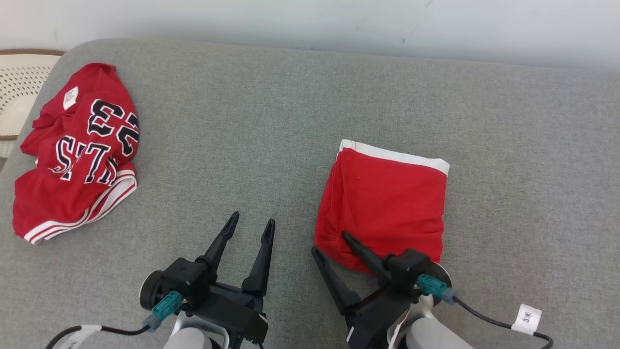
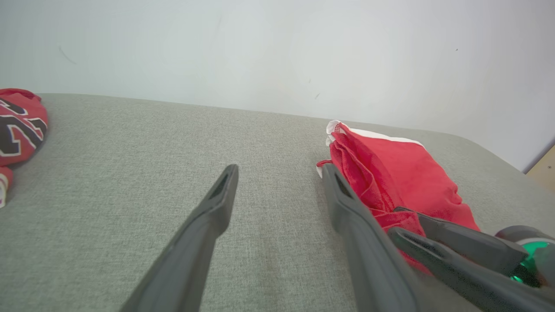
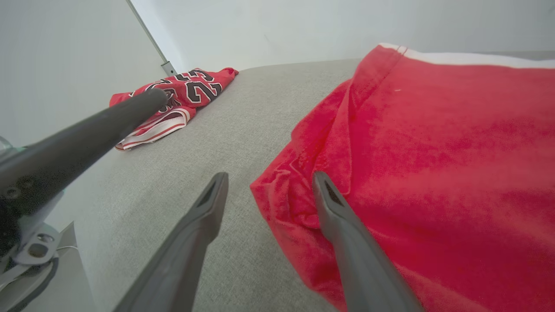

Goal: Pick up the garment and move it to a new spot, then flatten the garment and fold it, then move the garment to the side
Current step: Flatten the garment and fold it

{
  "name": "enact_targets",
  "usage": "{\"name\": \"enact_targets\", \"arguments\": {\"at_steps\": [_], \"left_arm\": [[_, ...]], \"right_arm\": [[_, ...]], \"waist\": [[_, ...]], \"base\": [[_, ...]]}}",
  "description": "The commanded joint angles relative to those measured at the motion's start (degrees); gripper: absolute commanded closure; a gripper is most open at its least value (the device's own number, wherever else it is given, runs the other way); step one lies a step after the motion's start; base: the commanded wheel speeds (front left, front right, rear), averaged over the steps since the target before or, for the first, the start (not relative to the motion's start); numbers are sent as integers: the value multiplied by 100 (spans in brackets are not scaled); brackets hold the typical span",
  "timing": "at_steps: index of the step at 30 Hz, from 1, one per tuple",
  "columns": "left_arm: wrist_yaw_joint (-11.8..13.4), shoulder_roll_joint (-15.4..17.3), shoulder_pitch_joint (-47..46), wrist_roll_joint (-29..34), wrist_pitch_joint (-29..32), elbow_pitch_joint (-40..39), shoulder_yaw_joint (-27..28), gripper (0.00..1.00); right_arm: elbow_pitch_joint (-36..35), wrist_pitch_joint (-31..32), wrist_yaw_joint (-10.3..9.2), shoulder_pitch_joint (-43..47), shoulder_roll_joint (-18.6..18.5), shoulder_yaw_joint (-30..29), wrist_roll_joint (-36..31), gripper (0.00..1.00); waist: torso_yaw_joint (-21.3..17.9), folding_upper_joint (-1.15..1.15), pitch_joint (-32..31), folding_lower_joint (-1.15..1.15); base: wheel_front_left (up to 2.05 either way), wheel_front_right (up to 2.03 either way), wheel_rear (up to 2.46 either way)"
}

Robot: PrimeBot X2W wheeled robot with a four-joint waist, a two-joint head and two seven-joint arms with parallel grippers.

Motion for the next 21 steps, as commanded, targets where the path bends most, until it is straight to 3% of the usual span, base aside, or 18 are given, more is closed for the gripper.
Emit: {"name": "enact_targets", "arguments": {"at_steps": [1, 5, 8, 15, 21], "left_arm": [[12, 16, 19, 4, -42, 21, 6, 0], [37, 42, 35, -4, -41, 25, 40, 0], [56, 84, 43, 2, -45, 9, 72, 0], [170, 215, 143, -10, -51, -56, 225, 0], [334, 378, 260, 81, -54, -176, 355, 0]], "right_arm": [[54, -43, -4, -37, -13, 94, -12, 0], [25, -60, -4, -85, -175, 481, -271, 0], [-348, -91, -4, 4, -210, 394, -381, 0], [-1811, -91, -4, 497, -337, -342, -564, 0], [-2348, -92, -4, 963, -393, -1338, -810, 0]], "waist": [[-8, 0, -9, 0], [-48, 0, -46, 0], [-84, 0, -71, 0], [-224, 0, -183, 0], [-325, 0, -331, 0]], "base": [[0, 0, 0], [0, 0, 0], [0, 0, 0], [0, 0, 0], [0, 0, 0]]}}
